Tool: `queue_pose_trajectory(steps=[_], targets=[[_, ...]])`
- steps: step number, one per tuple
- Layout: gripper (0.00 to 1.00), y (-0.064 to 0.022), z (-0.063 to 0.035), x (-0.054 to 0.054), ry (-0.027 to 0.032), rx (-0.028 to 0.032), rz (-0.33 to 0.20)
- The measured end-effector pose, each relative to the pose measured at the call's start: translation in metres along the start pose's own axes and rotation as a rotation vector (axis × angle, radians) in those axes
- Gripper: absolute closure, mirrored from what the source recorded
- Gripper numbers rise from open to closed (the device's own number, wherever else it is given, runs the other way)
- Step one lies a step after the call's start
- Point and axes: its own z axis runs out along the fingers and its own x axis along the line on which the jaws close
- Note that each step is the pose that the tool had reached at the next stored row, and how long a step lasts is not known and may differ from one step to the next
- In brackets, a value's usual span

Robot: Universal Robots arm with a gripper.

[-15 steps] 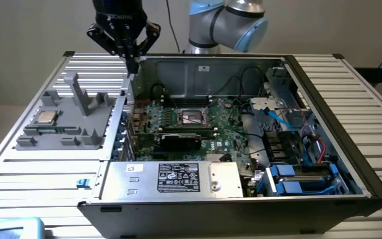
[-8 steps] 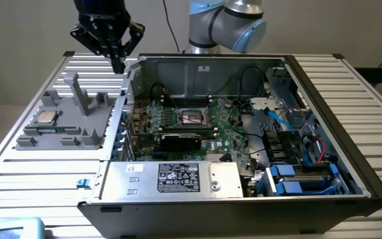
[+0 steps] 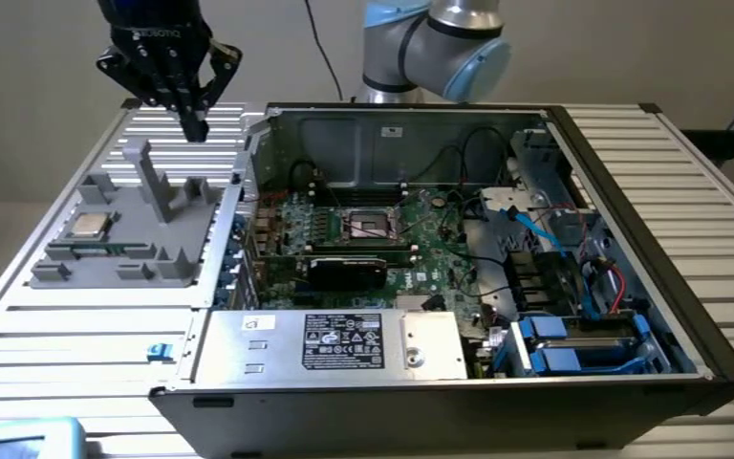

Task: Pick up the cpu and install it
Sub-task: 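Reach for the cpu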

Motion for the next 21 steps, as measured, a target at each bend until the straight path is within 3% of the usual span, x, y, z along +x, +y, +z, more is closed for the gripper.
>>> queue_pose_trajectory(steps=[21], targets=[[0.89,-0.0056,-0.0013,0.095,0.0001,0.0000,-0.001]])
